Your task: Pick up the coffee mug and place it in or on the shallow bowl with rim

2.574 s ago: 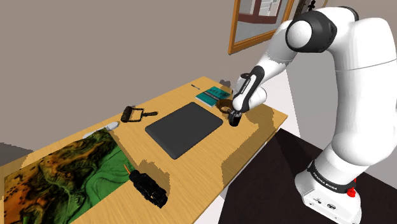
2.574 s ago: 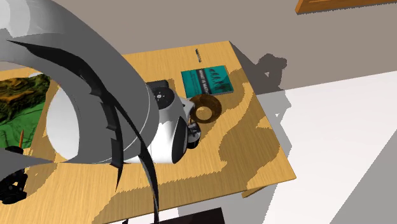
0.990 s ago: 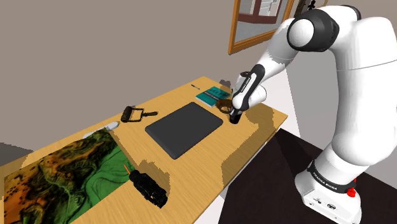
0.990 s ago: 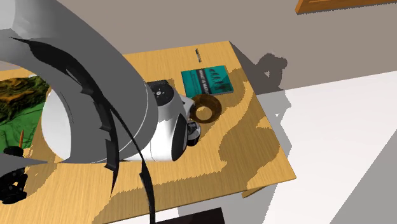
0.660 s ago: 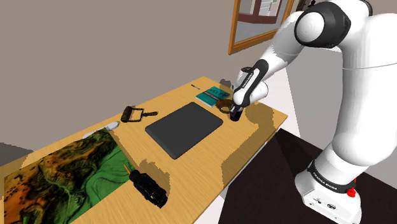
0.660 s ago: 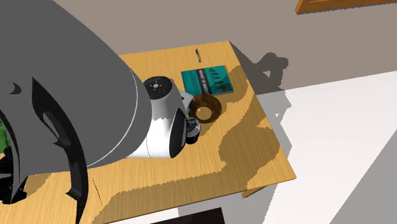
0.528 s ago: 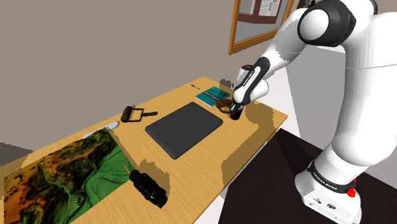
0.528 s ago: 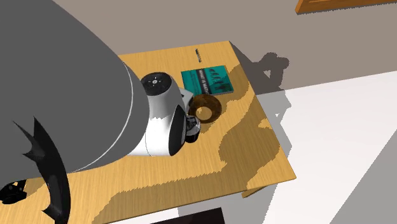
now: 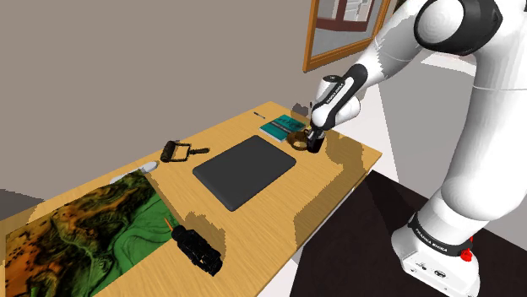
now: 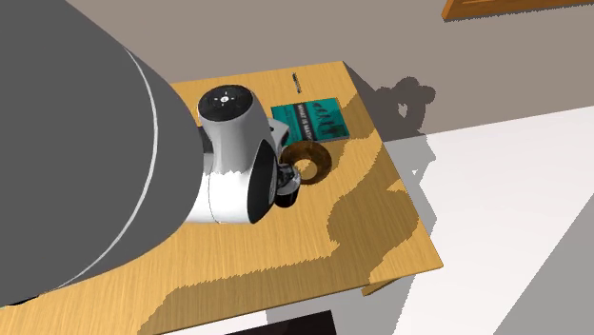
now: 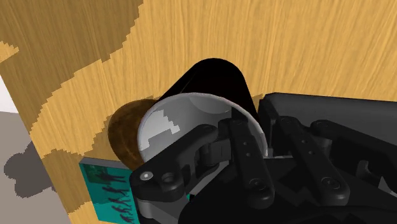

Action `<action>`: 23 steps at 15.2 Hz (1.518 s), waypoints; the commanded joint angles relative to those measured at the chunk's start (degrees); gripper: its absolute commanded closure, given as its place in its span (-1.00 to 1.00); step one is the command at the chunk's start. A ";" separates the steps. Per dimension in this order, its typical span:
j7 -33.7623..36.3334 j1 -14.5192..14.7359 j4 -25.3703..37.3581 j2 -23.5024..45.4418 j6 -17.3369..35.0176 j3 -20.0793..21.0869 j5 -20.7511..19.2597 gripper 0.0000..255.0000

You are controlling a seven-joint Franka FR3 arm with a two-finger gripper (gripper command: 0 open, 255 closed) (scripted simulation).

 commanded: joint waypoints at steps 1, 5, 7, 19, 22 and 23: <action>-0.02 0.08 -0.08 -1.44 -1.36 -0.11 -0.11 1.00; -1.52 -1.00 4.85 -0.24 -5.04 0.30 0.74 1.00; -2.82 -2.04 10.12 2.40 -7.63 0.71 1.53 1.00; -6.40 -5.49 33.14 16.25 -16.69 1.87 3.61 1.00; -6.39 -5.57 33.34 17.95 -15.19 1.96 3.71 1.00; -6.39 -5.60 33.47 18.55 -14.72 1.99 3.73 1.00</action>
